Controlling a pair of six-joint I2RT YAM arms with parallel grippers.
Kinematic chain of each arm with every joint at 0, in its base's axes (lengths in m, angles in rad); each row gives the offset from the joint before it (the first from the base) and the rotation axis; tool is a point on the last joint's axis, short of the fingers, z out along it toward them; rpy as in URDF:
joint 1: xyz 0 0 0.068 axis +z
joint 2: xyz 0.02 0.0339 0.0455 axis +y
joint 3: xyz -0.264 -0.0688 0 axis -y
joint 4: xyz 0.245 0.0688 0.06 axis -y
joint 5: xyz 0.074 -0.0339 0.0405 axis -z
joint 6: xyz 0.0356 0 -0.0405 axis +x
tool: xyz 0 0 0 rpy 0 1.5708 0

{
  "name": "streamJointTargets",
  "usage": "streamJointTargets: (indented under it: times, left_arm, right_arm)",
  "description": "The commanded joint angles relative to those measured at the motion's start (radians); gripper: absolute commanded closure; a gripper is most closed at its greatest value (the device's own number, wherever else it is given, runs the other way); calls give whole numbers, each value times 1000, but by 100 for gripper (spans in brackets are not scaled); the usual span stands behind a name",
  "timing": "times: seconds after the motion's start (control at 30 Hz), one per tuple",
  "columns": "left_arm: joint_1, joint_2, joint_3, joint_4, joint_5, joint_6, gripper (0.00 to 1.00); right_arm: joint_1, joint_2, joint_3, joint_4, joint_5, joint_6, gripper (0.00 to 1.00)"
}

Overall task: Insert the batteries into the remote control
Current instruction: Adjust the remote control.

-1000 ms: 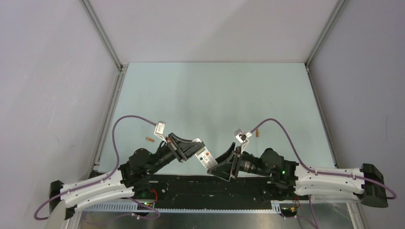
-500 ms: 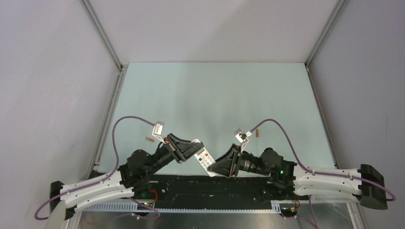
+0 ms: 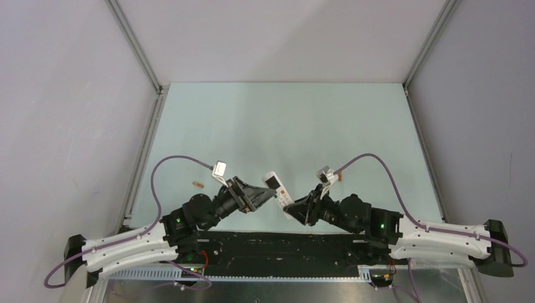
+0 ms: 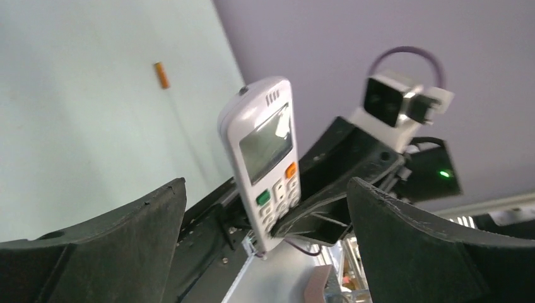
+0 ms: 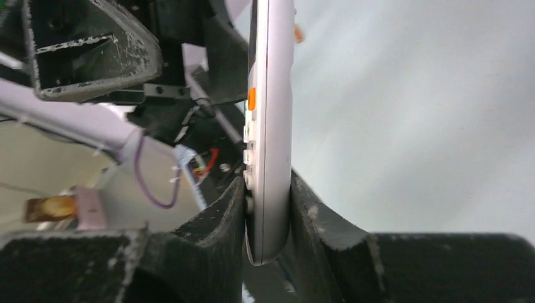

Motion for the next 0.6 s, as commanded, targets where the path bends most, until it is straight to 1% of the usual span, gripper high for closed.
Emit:
streamJointTargets:
  times: [0.0,0.03,0.07,0.1,0.13,0.17,0.2,0.23,0.3,0.4,0.43,0.57]
  left_arm:
    - [-1,26,92,-189,-96,-76,0]
    - [-1,26,102,-207,-113,-94,0]
    - [-1,25,107,-243,-122,-104,0]
    - [-1,22,117,-269,-141,-119,0]
    - [-2,20,123,-312,-148,-124,0]
    - [-1,15,134,-330,-159,-133,0]
    - [-1,13,143,-356,-162,-136,0]
    - [-1,7,147,-363,-165,-138,0]
    - [-1,-2,151,-370,-164,-145,0]
    - [-1,-8,159,-375,-162,-154,0]
    - [-1,-8,160,-378,-159,-158,0]
    - [-1,12,168,-380,-147,-161,0]
  right_arm:
    - [48,12,102,-190,287,-154,100]
    - [80,39,121,-208,325,-218,100]
    - [104,76,138,-211,399,-297,100]
    - [159,97,146,-207,448,-338,100]
    - [202,149,163,-202,547,-422,100]
    - [244,179,172,-190,592,-461,100]
    - [278,234,194,-186,668,-532,100]
    - [291,263,205,-183,696,-558,100]
    - [317,338,241,-185,800,-614,100]
    - [350,424,273,-160,859,-697,100]
    - [357,437,278,-136,887,-715,100]
    - [411,517,299,-18,977,-879,100]
